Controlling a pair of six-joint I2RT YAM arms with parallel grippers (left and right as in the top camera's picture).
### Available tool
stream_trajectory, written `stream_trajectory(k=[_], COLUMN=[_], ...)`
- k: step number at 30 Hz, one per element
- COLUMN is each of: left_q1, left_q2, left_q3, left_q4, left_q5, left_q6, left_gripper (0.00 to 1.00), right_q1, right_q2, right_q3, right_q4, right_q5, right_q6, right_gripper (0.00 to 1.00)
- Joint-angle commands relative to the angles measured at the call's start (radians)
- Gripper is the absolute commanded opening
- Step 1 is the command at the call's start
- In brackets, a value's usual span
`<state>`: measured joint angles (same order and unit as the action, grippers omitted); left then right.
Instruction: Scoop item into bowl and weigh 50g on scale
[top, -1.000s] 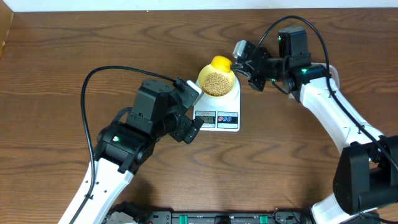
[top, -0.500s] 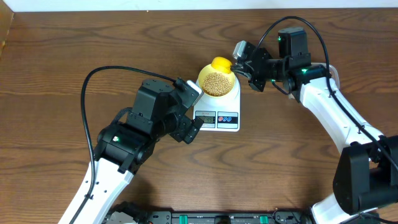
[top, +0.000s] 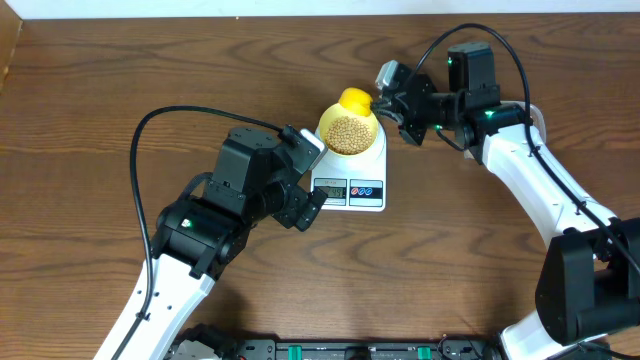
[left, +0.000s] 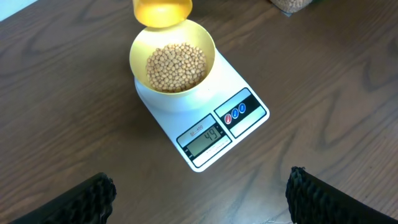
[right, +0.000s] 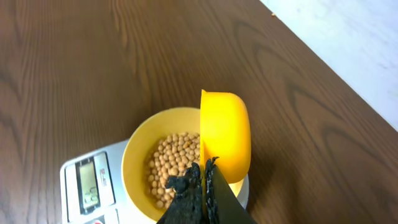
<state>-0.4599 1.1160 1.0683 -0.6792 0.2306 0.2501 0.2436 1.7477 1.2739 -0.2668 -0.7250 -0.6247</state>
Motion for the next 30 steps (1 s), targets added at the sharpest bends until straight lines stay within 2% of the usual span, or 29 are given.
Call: stream_trajectory(k=[1, 7, 12, 30], left_q1=[0.005, 0.005, 0.005, 0.005], left_q2=[-0.011, -0.011, -0.011, -0.011], left_q3=[0.004, 0.004, 0.004, 0.004], left_q4=[0.000, 0.000, 0.000, 0.000], left_q5=[-0.003, -0.003, -0.003, -0.003], left_q6=[-0.008, -0.008, -0.008, -0.008], left_gripper=[0.90, 0.90, 0.90, 0.90], right_q1=[-0.002, -0.031, -0.052, -0.042], right_q2=[0.004, -0.008, -0.024, -0.029], right_q3=[0.001, 0.001, 0.001, 0.001], right_q4=[0.026, 0.099, 0.159, 0.192], right_q5=[-0.011, -0.011, -0.011, -0.011], right_q6=[0.150, 0.364, 0.483, 0.493], right_gripper=[0.01, 0.01, 0.01, 0.01])
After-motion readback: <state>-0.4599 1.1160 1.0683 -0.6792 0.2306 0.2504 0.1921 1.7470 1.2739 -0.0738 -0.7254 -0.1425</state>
